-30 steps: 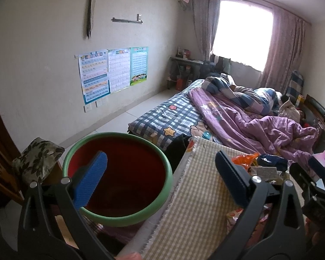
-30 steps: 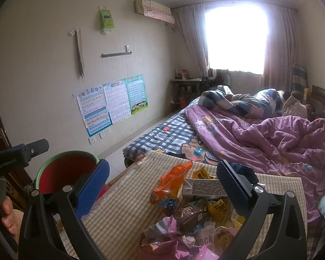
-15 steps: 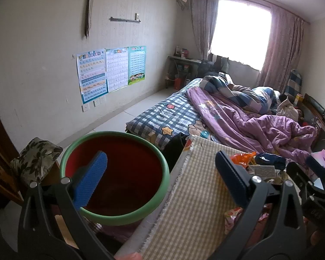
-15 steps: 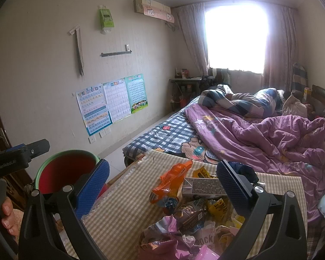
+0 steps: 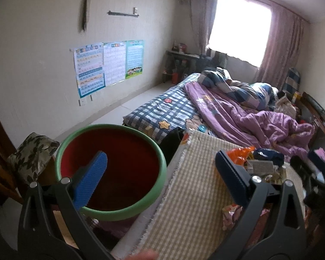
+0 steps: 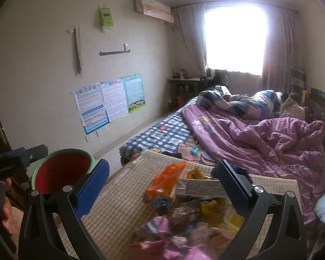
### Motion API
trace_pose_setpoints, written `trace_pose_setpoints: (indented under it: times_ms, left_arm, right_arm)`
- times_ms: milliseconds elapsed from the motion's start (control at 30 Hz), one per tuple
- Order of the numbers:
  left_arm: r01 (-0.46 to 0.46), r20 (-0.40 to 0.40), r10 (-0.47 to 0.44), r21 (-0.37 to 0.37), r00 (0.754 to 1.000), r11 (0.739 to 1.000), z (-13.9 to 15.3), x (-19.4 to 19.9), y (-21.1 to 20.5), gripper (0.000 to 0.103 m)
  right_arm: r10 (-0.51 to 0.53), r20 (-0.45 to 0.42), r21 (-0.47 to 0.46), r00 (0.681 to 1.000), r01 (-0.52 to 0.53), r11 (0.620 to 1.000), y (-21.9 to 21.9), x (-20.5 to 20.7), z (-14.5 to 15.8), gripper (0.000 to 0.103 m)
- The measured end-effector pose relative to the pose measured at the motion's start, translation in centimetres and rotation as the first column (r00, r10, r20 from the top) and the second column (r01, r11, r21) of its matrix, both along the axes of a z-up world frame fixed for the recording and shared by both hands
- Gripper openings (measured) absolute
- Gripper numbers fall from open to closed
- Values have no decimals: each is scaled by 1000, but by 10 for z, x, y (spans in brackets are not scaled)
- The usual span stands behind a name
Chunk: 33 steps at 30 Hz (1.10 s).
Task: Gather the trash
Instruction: 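Grasp the pink wrapper with the left gripper while the right gripper grasps another pink wrapper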
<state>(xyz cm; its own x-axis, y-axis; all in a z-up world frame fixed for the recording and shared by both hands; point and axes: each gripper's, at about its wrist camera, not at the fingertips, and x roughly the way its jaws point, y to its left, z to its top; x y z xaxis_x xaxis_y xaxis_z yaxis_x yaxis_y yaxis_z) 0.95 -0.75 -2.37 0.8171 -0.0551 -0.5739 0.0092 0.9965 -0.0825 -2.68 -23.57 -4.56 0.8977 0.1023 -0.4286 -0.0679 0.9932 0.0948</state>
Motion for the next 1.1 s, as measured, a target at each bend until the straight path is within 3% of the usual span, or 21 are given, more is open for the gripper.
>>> trace_pose_setpoints:
  times_ms: [167,267,467,567,667,733,767,800,933,1100]
  left_arm:
    - [157,-60,-159,-26,986,987,-21,-1,-27,98]
    - [269,-102,-272,-36,957,962,-45,-7,-57,98]
    - [528,-167,-525,-29,834,848,-81,-31,-106,98]
    - [597,-205,-587,-11,784,802,-92,-38,-126,98]
    - [615,-263,-603,-45,753,788,-105,-32,-139,93]
    - [616,-302,-613,-98,730,782,-110,-29,-142,81]
    - [615,-321,-616,-120,719,780,-116,-27,-142,70]
    - [613,-336,-615,-126,713,780,-121,-25,-145,62]
    - [609,-336,-623,-159,706,777,-118,-24,-141,47]
    - [583,-281,-609,-177,742,793,-96,-28,-121,42]
  right_arm:
    - [-50,-65,16,997,51,999,-33,-2,-12,96]
    - [-78,-114,35,990,83,996,-52,-7,-24,96]
    - [-104,-175,42,979,113,993,-72,-13,-36,96]
    - [-96,-202,58,975,110,992,-76,-13,-39,96]
    - [-78,-223,93,972,101,991,-81,-11,-40,96]
    - [-67,-238,106,969,95,990,-83,-12,-41,96]
    - [-64,-242,106,968,92,990,-82,-13,-42,96]
    - [-62,-245,105,968,90,990,-84,-15,-42,96]
    - [-48,-260,116,964,80,990,-91,-22,-44,96]
    - [-13,-285,117,958,49,992,-98,-31,-46,96]
